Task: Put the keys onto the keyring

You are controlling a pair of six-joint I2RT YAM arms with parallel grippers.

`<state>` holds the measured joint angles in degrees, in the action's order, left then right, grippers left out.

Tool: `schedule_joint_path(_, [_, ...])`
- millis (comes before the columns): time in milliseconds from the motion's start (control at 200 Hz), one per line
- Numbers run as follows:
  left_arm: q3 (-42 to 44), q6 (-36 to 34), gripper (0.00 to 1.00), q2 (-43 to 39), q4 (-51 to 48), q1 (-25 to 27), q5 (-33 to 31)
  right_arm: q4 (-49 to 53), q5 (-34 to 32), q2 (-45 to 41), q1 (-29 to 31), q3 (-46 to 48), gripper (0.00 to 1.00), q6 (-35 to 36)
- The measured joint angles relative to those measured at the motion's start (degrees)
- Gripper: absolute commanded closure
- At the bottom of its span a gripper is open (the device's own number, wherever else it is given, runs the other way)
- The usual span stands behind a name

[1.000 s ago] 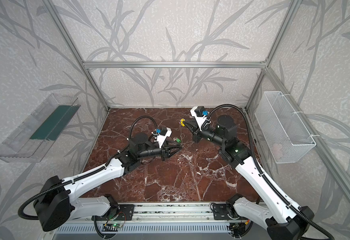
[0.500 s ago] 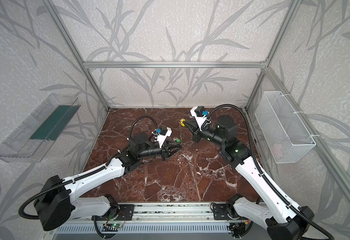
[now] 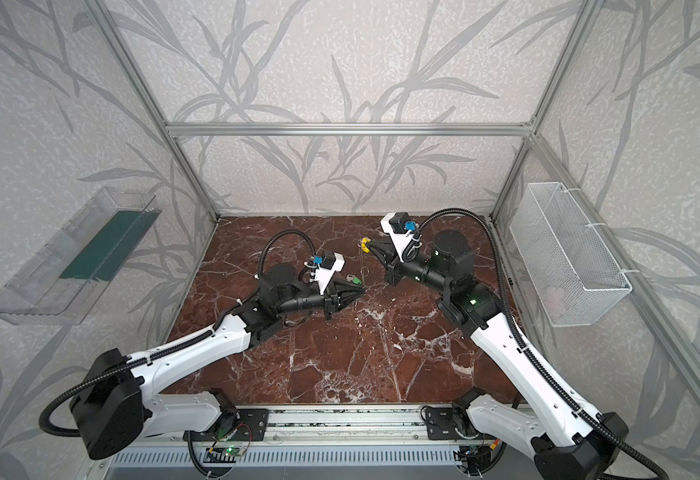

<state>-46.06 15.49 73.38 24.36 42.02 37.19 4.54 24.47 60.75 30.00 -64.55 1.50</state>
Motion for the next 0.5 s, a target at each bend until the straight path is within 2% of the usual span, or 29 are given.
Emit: schedule_joint_path(500, [-0.1,-0.3,0.96,0.2,-0.1,0.3,0.0,0.0,0.0,0.0,0.0,0.0,1.0,0.0])
